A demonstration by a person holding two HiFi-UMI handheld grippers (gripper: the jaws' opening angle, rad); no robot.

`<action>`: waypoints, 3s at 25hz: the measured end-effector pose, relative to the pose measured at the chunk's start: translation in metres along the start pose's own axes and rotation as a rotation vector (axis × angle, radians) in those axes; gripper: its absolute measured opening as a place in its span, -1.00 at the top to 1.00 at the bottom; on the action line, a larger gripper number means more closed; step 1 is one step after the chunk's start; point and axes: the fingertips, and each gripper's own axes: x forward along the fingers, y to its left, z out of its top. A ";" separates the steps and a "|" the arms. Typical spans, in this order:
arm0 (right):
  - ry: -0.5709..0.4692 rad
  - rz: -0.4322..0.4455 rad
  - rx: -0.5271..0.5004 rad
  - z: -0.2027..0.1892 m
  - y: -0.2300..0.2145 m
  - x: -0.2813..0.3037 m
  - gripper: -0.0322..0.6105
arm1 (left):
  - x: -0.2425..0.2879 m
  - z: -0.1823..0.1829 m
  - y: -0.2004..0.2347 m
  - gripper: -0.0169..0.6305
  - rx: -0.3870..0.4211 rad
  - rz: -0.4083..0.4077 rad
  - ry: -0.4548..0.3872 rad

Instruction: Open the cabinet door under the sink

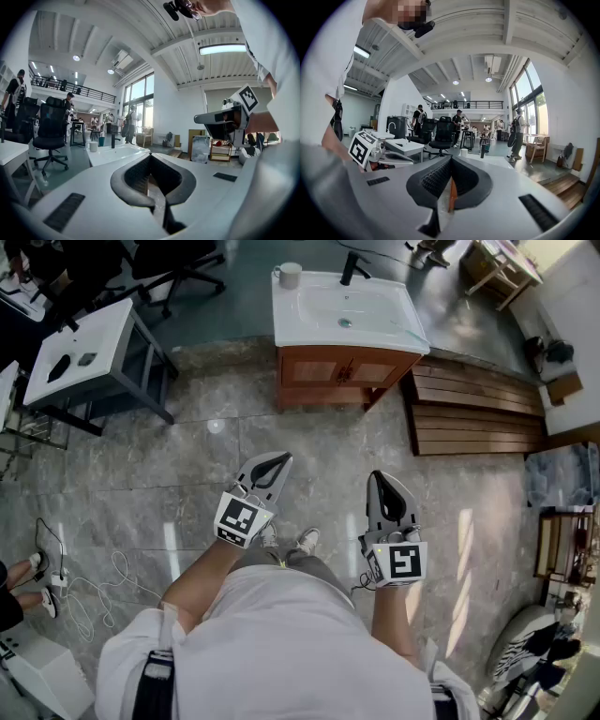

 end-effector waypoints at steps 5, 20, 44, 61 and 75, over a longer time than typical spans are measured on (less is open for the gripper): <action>0.011 -0.018 0.000 0.001 -0.014 -0.016 0.80 | 0.004 0.007 -0.021 0.91 -0.032 -0.029 -0.010; -0.078 0.063 0.040 -0.010 -0.071 -0.043 0.80 | 0.033 0.019 -0.077 0.91 0.035 0.079 -0.024; 0.029 -0.011 0.028 -0.001 -0.174 0.201 0.80 | 0.251 -0.003 0.119 0.91 -0.065 -0.038 0.027; 0.043 -0.141 0.067 -0.005 -0.247 0.246 0.80 | 0.362 -0.019 0.136 0.91 -0.105 -0.168 0.093; 0.045 0.030 0.060 -0.035 -0.302 0.302 0.80 | 0.408 -0.036 0.145 0.91 -0.057 0.011 0.119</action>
